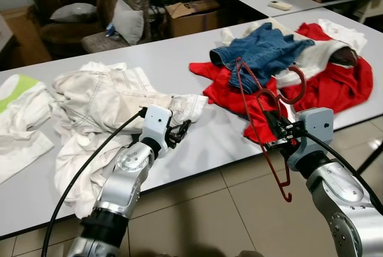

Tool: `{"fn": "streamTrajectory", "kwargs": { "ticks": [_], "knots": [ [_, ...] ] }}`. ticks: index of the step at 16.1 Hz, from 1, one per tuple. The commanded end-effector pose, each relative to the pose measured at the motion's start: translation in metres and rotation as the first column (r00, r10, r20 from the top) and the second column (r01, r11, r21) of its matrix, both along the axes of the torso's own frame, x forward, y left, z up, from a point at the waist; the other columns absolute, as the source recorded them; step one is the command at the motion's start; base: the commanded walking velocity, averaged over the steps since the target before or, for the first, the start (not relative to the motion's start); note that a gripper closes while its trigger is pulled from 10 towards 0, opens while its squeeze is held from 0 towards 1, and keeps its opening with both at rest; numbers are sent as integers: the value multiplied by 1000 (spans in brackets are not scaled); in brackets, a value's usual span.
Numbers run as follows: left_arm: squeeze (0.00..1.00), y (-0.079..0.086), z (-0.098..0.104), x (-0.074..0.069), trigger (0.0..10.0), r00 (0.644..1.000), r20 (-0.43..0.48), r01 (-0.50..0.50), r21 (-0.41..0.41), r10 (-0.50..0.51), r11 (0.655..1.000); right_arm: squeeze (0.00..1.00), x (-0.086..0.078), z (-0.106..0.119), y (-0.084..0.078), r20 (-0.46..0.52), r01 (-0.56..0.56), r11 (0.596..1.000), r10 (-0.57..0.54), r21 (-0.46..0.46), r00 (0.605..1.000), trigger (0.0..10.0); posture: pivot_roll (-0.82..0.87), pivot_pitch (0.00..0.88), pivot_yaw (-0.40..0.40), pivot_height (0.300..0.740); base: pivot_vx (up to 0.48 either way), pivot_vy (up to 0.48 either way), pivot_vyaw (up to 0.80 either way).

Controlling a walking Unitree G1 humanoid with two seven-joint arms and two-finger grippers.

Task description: Hang hanger

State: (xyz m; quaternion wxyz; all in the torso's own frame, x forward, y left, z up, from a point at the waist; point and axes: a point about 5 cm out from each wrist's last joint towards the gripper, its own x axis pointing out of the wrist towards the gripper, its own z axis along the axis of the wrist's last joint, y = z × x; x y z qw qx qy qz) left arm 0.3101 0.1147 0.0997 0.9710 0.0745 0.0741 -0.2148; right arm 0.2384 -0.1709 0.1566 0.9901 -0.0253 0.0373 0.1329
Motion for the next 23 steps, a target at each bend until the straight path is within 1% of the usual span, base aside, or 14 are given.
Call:
{"fn": "streamTrajectory", "kwargs": {
  "ticks": [1, 3, 7, 8, 9, 10, 12, 13, 14, 15, 17, 18, 20, 23],
  "knots": [
    [0, 5, 2, 5, 10000, 999, 35, -19, 78, 16, 997, 0, 1, 5, 2, 22, -7, 1000, 7, 2, 1000, 10000, -182, 0, 105, 740, 0, 0, 0],
    [0, 9, -1, 7, 10000, 998, 35, -55, 108, 52, 993, 0, 1, 5, 1, 18, -13, 1000, 13, -1, 1000, 10000, -183, 0, 101, 740, 0, 0, 0],
    [0, 9, -1, 9, 10000, 997, 29, -77, 61, 76, 995, 0, 1, 5, 1, 13, -13, 1000, 13, 1, 1000, 10000, -185, 0, 100, 740, 0, 0, 0],
    [0, 6, 5, 9, 10000, 994, 20, -106, -113, 109, 988, 0, 0, 5, 2, 10, -16, 1000, 16, 8, 1000, 10000, -189, 0, 101, 740, 0, 0, 0],
    [0, 6, 13, 6, 10000, 992, 40, -108, -231, 120, 967, 0, 0, 6, 3, 12, -19, 1000, 18, 12, 1000, 10000, -199, 0, 111, 740, 0, 0, 0],
    [0, 10, 22, -5, 10000, 989, 65, -99, -356, 131, 929, 0, -2, 7, 4, 14, -26, 1000, 26, 16, 1000, 10000, -200, 0, 110, 740, 0, 0, 0],
    [0, 18, 20, -20, 10000, 989, 68, -104, -325, 133, 940, 0, -4, 5, 4, 9, -27, 999, 27, 21, 1000, 10000, -197, 0, 106, 740, 0, 0, 0],
    [0, 27, 16, -38, 10000, 986, 59, -133, -297, 157, 946, 0, -6, 0, 2, -4, -4, 999, 4, 35, 1000, 10000, -180, 0, 94, 740, 0, 0, 0],
    [0, 30, 15, -44, 10000, 983, 51, -151, -294, 174, 944, 0, -7, -2, 1, -8, 9, 999, -9, 40, 1000, 10000, -180, 0, 94, 740, 0, 0, 0],
    [0, 35, 13, -56, 10000, 978, 27, -188, -298, 205, 936, 0, -3, -6, 0, -12, 36, 998, -36, 46, 999, 10000, -165, 0, 85, 740, 0, 0, 0],
    [0, 35, 15, -60, 10000, 977, 24, -193, -316, 211, 929, 0, -1, -7, 2, -18, 24, 999, -24, 22, 1000, 10000, -155, 0, 77, 740, 0, 0, 0],
    [0, 35, 19, -64, 10000, 973, 35, -206, -309, 228, 929, 0, -1, -8, 9, -11, -47, 999, 47, -5, 999, 10000, -137, 0, 61, 740, 0, 0, 0],
    [0, 34, 23, -65, 10000, 970, 51, -214, -300, 239, 930, 0, -1, -10, 14, -21, -94, 996, 94, -10, 995, 10000, -134, 0, 58, 740, 0, 0, 0],
    [0, 32, 29, -63, 10000, 965, 57, -230, -295, 257, 927, 0, 3, -9, 13, -7, -101, 995, 101, -16, 995, 10000, -125, 0, 47, 740, 0, -160, 425]
  ]
}}
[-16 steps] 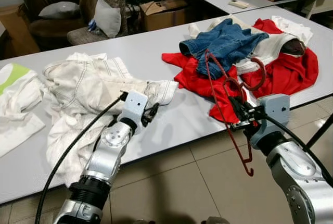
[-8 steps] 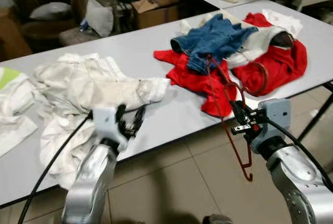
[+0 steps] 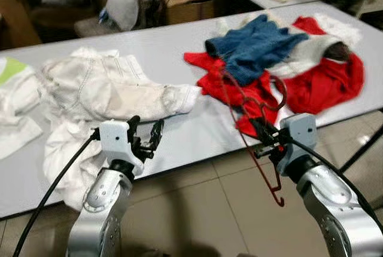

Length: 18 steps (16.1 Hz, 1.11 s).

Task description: Hang hanger

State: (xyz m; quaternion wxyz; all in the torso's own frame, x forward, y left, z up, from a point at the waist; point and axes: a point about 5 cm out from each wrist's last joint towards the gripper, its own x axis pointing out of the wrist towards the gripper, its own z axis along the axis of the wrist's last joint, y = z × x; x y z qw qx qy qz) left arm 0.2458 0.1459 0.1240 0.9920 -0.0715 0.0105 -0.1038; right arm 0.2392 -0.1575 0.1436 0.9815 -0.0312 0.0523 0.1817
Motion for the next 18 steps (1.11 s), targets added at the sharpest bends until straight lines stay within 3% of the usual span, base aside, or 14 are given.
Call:
{"fn": "streamTrajectory", "kwargs": {
  "ticks": [1, 9, 13, 18],
  "knots": [
    [0, 0, 6, 2, 10000, 1000, 11, -19, 9, 19, 1000, 0, 4, 5, -2, 33, 3, 1000, -3, -7, 999, 10000, -125, 0, 47, 740, 0, -480, 769],
    [0, -3, 6, 7, 10000, 1000, -4, 5, 26, -5, 1000, 0, 3, 5, 0, 32, -11, 1000, 11, 6, 999, 10000, -128, 0, 62, 740, 0, -60, 0],
    [0, -3, 7, 11, 10000, 1000, -2, 3, 13, -3, 1000, 0, 2, 6, 2, 43, -23, 1000, 24, -14, 999, 10000, -132, 0, 69, 740, 449, 0, 734],
    [0, -5, 7, 11, 10000, 1000, 5, 26, 10, -26, 1000, 0, 1, 5, 3, 45, -22, 1000, 21, 6, 999, 10000, -130, 0, 68, 740, 372, 0, 0]
  ]
}}
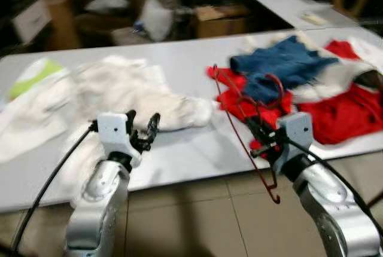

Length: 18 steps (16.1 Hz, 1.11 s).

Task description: Hang hanger

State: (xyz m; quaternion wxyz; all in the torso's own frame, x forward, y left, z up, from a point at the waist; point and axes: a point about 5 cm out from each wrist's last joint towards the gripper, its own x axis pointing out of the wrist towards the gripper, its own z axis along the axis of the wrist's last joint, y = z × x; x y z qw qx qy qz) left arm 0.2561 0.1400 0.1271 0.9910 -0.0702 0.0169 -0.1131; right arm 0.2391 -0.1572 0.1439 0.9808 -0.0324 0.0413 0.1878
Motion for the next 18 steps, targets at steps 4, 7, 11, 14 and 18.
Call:
{"fn": "streamTrajectory", "kwargs": {
  "ticks": [4, 7, 11, 14, 18],
  "knots": [
    [0, -11, 2, 8, 10000, 989, 17, 147, 45, -147, 988, 0, 6, 12, -6, 52, 60, 998, -61, 20, 997, 10000, -135, 0, 74, 740, 0, 0, 0],
    [0, -21, -3, 19, 10000, 969, -23, 249, 81, -248, 965, 0, 5, 11, -8, 44, 83, 996, -84, 21, 995, 10000, -142, 0, 81, 740, 0, 0, 0],
    [0, -30, -16, 44, 10000, 946, -101, 319, 138, -307, 938, 0, 6, 10, -10, 29, 123, 992, -124, 20, 992, 10000, -157, 0, 99, 740, 0, 0, 0],
    [0, -34, -25, 61, 10000, 934, -152, 349, 182, -325, 919, 0, 5, 9, -12, 19, 147, 989, -148, 27, 989, 10000, -167, 0, 109, 740, 0, 0, 0],
    [0, -41, -32, 69, 10000, 919, -190, 381, 191, -347, 905, 0, 5, 8, -13, 8, 156, 987, -156, 33, 988, 10000, -170, 0, 108, 740, 0, 0, 0]
  ]
}}
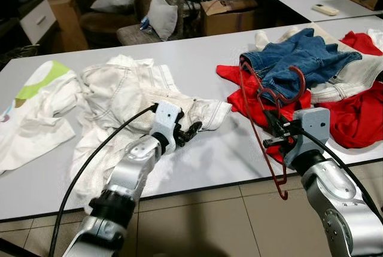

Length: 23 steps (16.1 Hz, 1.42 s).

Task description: Hang hanger

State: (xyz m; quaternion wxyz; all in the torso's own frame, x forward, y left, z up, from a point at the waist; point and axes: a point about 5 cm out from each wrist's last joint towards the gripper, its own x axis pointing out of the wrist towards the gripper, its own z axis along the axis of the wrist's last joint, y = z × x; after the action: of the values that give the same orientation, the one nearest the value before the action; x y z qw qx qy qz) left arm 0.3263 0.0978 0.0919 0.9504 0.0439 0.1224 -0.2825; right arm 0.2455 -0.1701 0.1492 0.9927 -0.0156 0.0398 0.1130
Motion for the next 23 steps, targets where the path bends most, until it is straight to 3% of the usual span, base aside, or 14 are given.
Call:
{"fn": "streamTrajectory", "kwargs": {
  "ticks": [1, 3, 4, 6, 7, 14, 19, 23],
  "knots": [
    [0, 5, -6, 4, 10000, 999, 6, -34, 85, 34, 996, 0, -1, 3, 0, 6, 3, 1000, -3, 3, 1000, 10000, -171, 0, 107, 740, 0, 0, 0],
    [0, 13, -14, 9, 10000, 993, -8, -114, 132, 116, 985, 0, -2, 3, 0, 2, 3, 1000, -3, 4, 1000, 10000, -175, 0, 105, 740, 0, 0, 0],
    [0, 13, -15, 9, 5098, 993, -14, -116, 125, 118, 985, 0, -2, 3, 0, 1, 3, 1000, -3, 4, 1000, 10000, -177, 0, 104, 740, 0, 0, 0],
    [0, 10, -20, 7, 588, 996, -29, -81, 120, 85, 989, 0, -2, 3, 0, -3, 1, 1000, -1, 4, 1000, 10000, -178, 0, 104, 740, 0, 0, 0],
    [0, 9, -22, 7, 0, 997, -31, -72, 123, 76, 990, 0, -2, 3, 0, -3, 0, 1000, 0, 4, 1000, 10000, -178, 0, 104, 740, 0, 0, 0],
    [0, 7, -25, 7, 0, 997, -35, -66, 83, 69, 994, 0, -4, 3, 2, 0, -14, 1000, 14, 16, 1000, 10000, -179, 0, 109, 740, 0, 0, 0],
    [0, 17, -18, 11, 0, 988, 9, -153, 18, 153, 988, 0, -5, 3, 2, 3, -25, 1000, 25, 8, 1000, 10000, -178, 0, 107, 740, 0, 0, 0],
    [0, 18, -8, 10, 0, 985, 78, -152, -49, 156, 987, 0, -8, 4, 8, -53, -43, 987, 52, 156, 997, 10000, -172, 0, 95, 740, 0, 0, 0]
  ]
}}
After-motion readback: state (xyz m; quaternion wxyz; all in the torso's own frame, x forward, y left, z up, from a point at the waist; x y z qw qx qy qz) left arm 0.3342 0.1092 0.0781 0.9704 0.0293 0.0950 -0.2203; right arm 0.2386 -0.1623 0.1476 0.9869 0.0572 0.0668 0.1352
